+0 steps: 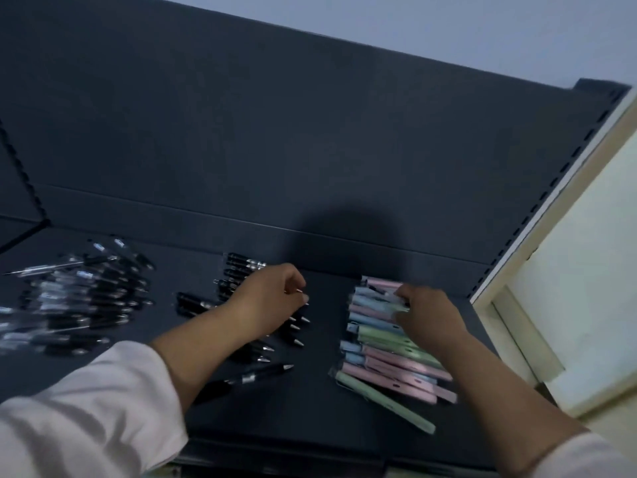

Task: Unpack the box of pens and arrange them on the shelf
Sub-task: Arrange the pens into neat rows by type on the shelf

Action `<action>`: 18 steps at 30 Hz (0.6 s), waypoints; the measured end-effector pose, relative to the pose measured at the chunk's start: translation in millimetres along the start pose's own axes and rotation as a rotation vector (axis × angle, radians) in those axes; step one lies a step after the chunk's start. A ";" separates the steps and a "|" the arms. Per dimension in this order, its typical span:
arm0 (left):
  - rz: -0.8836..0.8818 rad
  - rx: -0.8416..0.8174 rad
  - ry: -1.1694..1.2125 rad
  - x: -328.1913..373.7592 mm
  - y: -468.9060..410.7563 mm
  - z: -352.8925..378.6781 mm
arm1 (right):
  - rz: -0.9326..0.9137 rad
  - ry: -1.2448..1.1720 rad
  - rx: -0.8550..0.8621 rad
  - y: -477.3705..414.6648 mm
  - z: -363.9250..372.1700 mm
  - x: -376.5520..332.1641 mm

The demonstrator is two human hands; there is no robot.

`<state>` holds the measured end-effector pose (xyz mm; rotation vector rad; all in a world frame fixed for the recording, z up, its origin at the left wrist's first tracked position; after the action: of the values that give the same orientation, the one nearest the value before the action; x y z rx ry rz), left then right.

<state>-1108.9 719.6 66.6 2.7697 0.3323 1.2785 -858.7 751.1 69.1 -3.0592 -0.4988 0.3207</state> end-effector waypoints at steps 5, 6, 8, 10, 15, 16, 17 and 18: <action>0.113 0.191 -0.334 5.4 11.2 -0.7 | -0.179 -0.080 -0.049 -13.9 3.2 -6.1; 0.117 0.225 -0.381 3.9 14.4 -3.0 | -0.232 -0.085 -0.055 -18.2 3.5 -13.4; 0.083 0.290 -0.461 -3.1 22.3 -10.0 | -0.336 -0.097 -0.052 -27.1 5.6 -32.6; 0.020 0.345 -0.535 -15.0 32.7 -21.0 | -0.434 -0.120 -0.048 -36.1 10.4 -54.9; -0.223 0.445 -0.663 -60.3 69.4 -59.3 | -0.636 -0.215 -0.096 -53.9 31.9 -127.2; -0.272 0.459 -0.673 -70.4 77.8 -66.9 | -0.668 -0.240 -0.118 -54.3 36.7 -142.6; -0.316 0.472 -0.678 -79.6 86.3 -74.4 | -0.700 -0.257 -0.139 -54.4 41.8 -157.9; -0.350 0.489 -0.676 -88.7 94.5 -82.0 | -0.732 -0.265 -0.155 -54.4 46.6 -173.4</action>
<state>-1211.5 605.6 68.7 3.0942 1.1088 0.1584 -1046.0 747.4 61.0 -2.7064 -1.6410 0.6643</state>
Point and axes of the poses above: each hand's wrist, its own y-axis away from the middle knuckle, its own z-axis out of the palm, x = y × z, the point moved 1 cm from there along -y, towards the middle knuckle, and after that the axes turned 15 degrees about -z, right-handed, at the moved point
